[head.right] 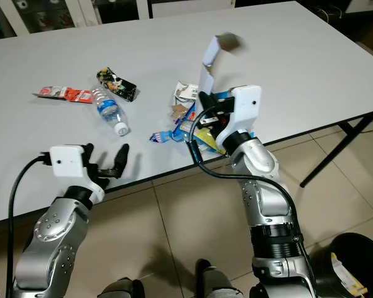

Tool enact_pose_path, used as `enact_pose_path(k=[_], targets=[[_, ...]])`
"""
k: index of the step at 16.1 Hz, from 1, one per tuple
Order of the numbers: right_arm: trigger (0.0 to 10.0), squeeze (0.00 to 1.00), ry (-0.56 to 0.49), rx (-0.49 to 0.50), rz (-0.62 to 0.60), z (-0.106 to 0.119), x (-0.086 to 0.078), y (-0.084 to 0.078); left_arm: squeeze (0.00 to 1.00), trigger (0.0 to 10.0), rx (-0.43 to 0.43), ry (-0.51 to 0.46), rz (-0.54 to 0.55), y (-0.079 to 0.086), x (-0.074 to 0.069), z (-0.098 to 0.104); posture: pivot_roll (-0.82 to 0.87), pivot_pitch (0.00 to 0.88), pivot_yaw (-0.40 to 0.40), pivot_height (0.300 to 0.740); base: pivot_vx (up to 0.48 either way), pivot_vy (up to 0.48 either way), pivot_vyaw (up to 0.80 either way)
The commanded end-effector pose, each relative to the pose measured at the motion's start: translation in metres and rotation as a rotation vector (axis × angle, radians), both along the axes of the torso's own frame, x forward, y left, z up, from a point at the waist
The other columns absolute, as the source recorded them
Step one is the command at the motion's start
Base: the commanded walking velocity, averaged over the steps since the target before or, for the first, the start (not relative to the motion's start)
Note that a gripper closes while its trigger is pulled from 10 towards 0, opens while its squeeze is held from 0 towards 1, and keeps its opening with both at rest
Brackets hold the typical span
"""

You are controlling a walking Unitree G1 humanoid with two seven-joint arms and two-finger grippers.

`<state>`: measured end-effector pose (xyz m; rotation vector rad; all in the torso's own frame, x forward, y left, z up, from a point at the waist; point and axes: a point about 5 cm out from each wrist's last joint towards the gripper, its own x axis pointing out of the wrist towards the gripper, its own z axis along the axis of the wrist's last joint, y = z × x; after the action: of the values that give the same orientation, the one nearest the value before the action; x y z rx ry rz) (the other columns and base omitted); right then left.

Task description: Picking trash to rubbish bin

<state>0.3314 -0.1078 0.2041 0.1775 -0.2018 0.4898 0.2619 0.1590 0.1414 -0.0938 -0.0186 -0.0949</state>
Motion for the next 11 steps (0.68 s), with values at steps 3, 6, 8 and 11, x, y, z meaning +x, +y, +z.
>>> enact_pose_path(k=[3,6,8,11], targets=[[10.0,0.0,-0.019,-0.024,0.004,0.005,-0.005,0.001,0.0,10.0,-0.022,-0.032,0.028,0.005,0.001,0.008,-0.03,0.165,0.013,0.74,0.081,0.0,0.0],[10.0,0.0,-0.039,-0.013,0.013,0.013,-0.007,0.004,0.0,10.0,-0.021,-0.034,0.029,0.006,0.001,0.009,-0.04,0.169,0.014,0.74,0.266,0.0,0.0],[10.0,0.0,-0.054,-0.012,0.023,0.018,-0.008,0.008,0.0,10.0,-0.018,-0.029,0.029,0.007,0.001,0.008,-0.04,0.171,0.016,0.74,0.339,0.0,0.0],[10.0,0.0,-0.053,-0.011,0.028,0.018,-0.009,0.01,0.0,10.0,-0.015,-0.024,0.026,0.006,0.001,0.008,-0.03,0.174,0.016,0.74,0.358,0.0,0.0]])
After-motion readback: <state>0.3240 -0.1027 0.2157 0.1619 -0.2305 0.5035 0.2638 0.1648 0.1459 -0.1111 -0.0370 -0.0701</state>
